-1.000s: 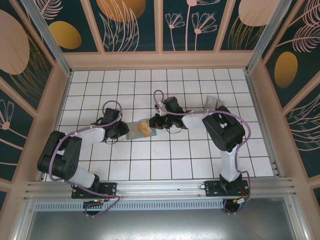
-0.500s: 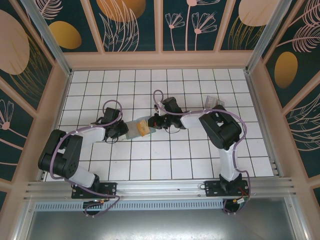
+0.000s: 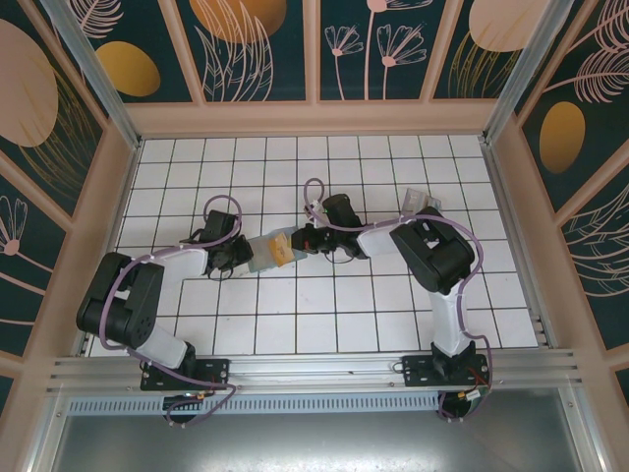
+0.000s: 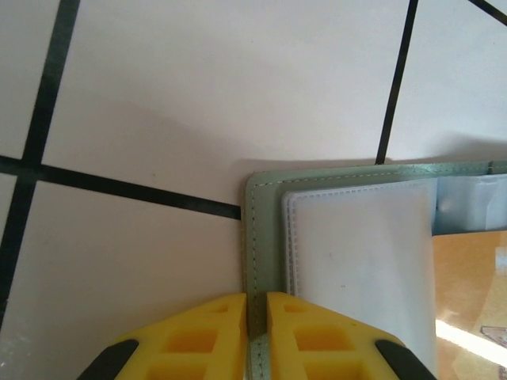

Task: Put the credit cards into the card holder
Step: Insert the credit card into the card slot.

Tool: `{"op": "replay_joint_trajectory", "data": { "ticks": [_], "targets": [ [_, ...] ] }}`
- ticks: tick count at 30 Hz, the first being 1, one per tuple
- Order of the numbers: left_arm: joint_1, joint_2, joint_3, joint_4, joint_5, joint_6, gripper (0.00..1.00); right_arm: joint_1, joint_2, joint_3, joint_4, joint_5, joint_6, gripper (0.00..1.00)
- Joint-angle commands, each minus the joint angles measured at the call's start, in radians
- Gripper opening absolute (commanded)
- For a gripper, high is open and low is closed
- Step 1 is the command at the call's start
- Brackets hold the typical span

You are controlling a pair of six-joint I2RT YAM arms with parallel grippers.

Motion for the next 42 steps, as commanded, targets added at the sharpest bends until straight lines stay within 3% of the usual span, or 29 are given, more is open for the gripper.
{"op": "replay_joint_trajectory", "data": {
  "ticks": [1, 18, 26, 42],
  "targets": [
    [-0.011, 0.063, 0.003, 0.020, 0.013, 0.030, 0.16, 0.000, 0.023, 0.030, 0.027, -0.048, -0.038, 0.00],
    [-0.011, 0.067, 0.017, -0.003, -0.021, 0.058, 0.15, -0.038, 0.083, 0.052, 0.057, -0.153, -0.058, 0.00],
    [-0.005, 0.040, -0.003, 0.005, -0.023, 0.064, 0.14, -0.056, 0.047, 0.015, 0.156, -0.221, 0.072, 0.00],
    [-0.003, 0.052, 0.006, 0.004, -0.003, 0.073, 0.13, -0.071, 0.099, 0.041, 0.113, -0.203, 0.052, 0.00]
  ]
}}
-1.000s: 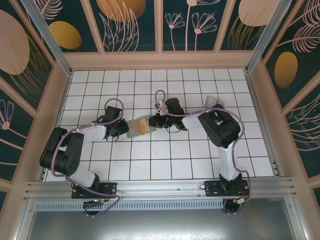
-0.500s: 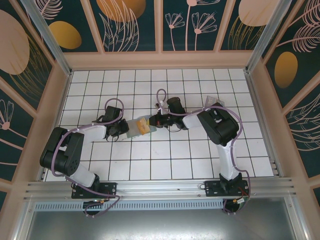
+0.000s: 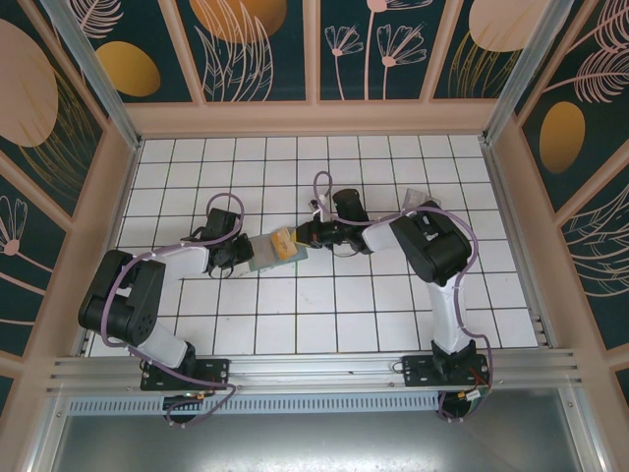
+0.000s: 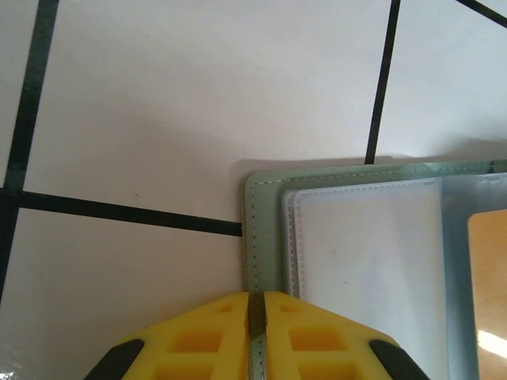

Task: Put the credit cards into the card holder
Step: Insert the credit card into the card slot.

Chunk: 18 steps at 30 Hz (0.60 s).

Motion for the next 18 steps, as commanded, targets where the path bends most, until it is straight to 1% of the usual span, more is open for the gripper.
{"op": "replay_joint_trajectory", "data": {
  "ticks": [1, 7, 18],
  "targets": [
    [-0.004, 0.042, -0.010, 0.007, 0.003, 0.024, 0.13, 0.006, 0.033, 0.026, -0.013, -0.021, -0.034, 0.00],
    [-0.004, 0.044, -0.007, 0.008, 0.011, 0.029, 0.13, 0.010, 0.067, 0.053, -0.044, -0.027, -0.051, 0.00],
    [-0.005, 0.038, -0.013, 0.013, 0.013, 0.042, 0.11, 0.028, 0.082, 0.067, -0.020, -0.065, -0.039, 0.00]
  ]
}}
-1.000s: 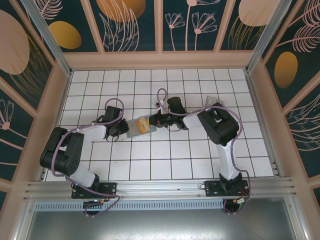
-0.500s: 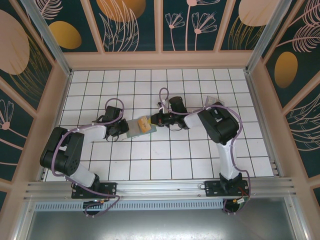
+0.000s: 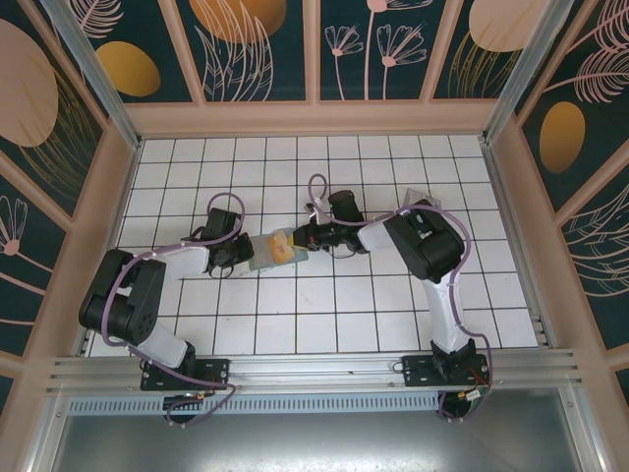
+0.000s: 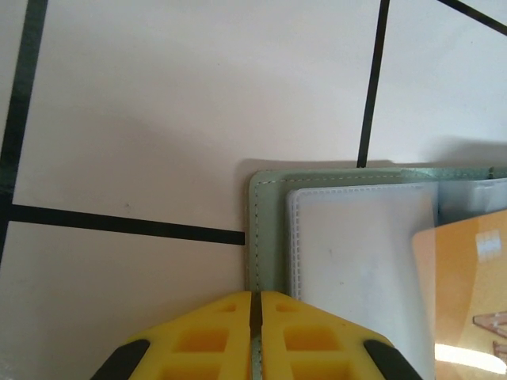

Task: Put the credit cards into the card holder
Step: Insert the credit card into the card slot.

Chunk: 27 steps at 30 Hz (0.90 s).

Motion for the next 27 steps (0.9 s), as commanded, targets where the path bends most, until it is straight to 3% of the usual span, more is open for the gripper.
{"op": "replay_joint_trajectory", "data": {
  "ticks": [1, 8, 16, 27],
  "targets": [
    [-0.004, 0.032, -0.014, -0.003, 0.006, 0.024, 0.11, 0.013, 0.035, 0.030, 0.004, -0.037, -0.015, 0.00],
    [-0.003, 0.026, -0.017, -0.002, 0.009, 0.033, 0.11, 0.018, 0.047, 0.044, 0.004, -0.024, -0.004, 0.00],
    [-0.004, 0.023, -0.022, 0.001, 0.015, 0.036, 0.10, 0.011, 0.029, 0.026, 0.045, 0.095, 0.008, 0.00],
    [-0.004, 0.020, -0.031, 0.004, 0.020, 0.042, 0.10, 0.012, 0.039, 0.032, 0.094, 0.109, 0.015, 0.00]
  ]
}}
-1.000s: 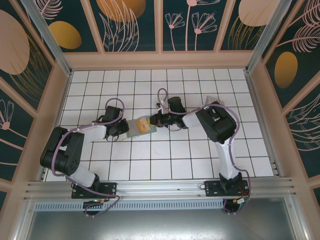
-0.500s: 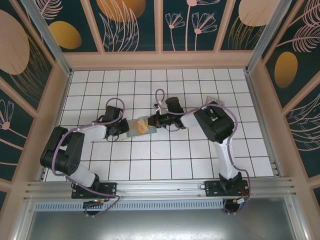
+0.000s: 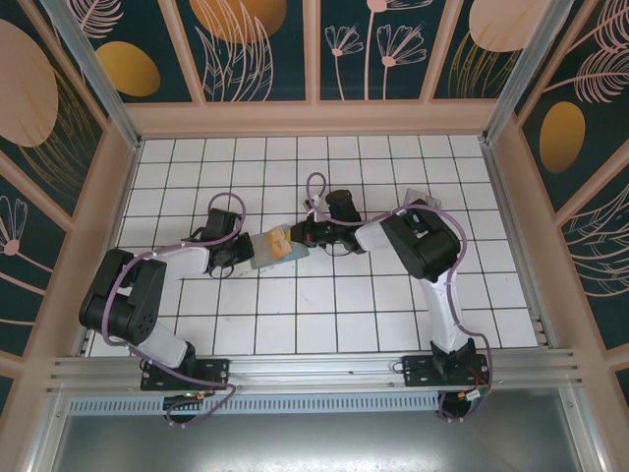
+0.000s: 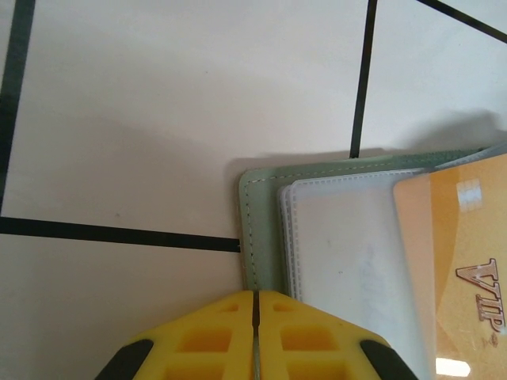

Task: Put the credit cards into the card holder
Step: Insert the credit card into the card slot.

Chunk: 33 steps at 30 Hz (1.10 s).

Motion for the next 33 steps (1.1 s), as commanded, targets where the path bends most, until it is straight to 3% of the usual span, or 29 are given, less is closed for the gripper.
{"op": "replay_joint_trajectory", "data": {
  "ticks": [1, 20, 26, 33],
  "targets": [
    [-0.004, 0.019, -0.024, -0.019, 0.013, 0.028, 0.10, 0.004, 0.016, 0.010, 0.036, 0.024, -0.015, 0.00],
    [-0.004, 0.023, -0.014, -0.019, 0.041, 0.042, 0.09, 0.024, -0.001, 0.002, -0.008, 0.065, -0.089, 0.00],
    [-0.004, 0.020, -0.014, -0.020, 0.039, 0.040, 0.09, 0.023, -0.004, 0.047, -0.125, 0.088, -0.167, 0.00],
    [-0.005, 0.029, -0.014, -0.014, 0.055, 0.027, 0.08, 0.043, 0.013, 0.004, 0.009, 0.093, -0.039, 0.00]
  ]
}}
